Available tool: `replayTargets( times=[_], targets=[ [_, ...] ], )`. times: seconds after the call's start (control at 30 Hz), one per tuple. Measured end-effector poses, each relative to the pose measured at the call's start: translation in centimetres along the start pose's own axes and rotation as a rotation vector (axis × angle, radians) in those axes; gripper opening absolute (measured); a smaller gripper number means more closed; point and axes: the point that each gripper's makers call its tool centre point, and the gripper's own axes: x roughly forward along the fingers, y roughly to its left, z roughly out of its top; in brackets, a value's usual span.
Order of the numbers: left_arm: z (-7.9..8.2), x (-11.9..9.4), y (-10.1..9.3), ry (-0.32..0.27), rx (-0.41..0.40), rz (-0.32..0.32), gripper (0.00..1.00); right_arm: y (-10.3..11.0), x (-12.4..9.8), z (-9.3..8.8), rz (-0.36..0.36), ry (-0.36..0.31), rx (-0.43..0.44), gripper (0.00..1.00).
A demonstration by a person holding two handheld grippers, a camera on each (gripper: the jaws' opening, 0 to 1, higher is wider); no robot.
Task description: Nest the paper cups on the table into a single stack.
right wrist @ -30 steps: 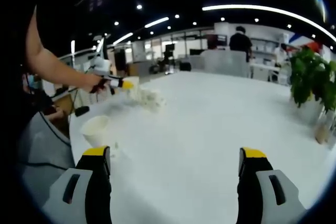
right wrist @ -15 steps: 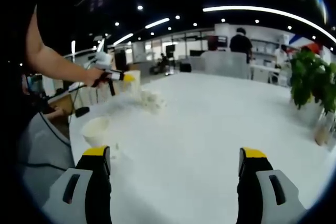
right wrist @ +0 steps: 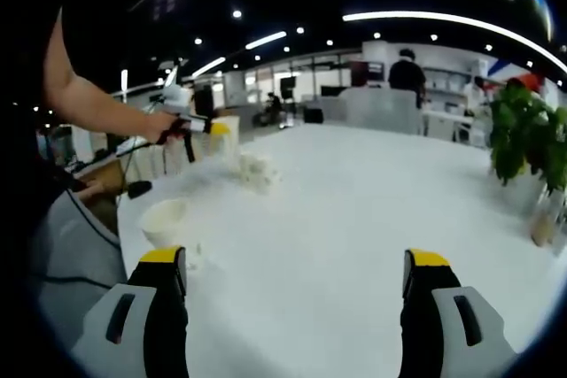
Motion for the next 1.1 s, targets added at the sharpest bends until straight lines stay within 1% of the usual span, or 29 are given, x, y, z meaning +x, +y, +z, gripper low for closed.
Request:
replayTargets(
  times=[0.43,0.77,0.9,1.1],
  targets=[
    [0.9,0.2,-2.3,-0.008,0.012,-0.042,0.43,0.0,-0.1,0.3,0.003,-0.008,-0.004,1.00],
    [2.4,0.3,-3.9,-0.031,0.021,-0.079,0.43,0.0,-0.3,0.4,0.003,-0.007,-0.007,1.00],
    [3.0,0.4,-4.9,-0.043,0.030,-0.105,0.43,0.0,-0.3,0.4,0.005,-0.006,-0.008,1.00],
    [3.6,0.5,-6.3,-0.051,0.044,-0.137,0.43,0.0,-0.5,0.5,0.006,-0.007,-0.012,1.00]
  ],
)
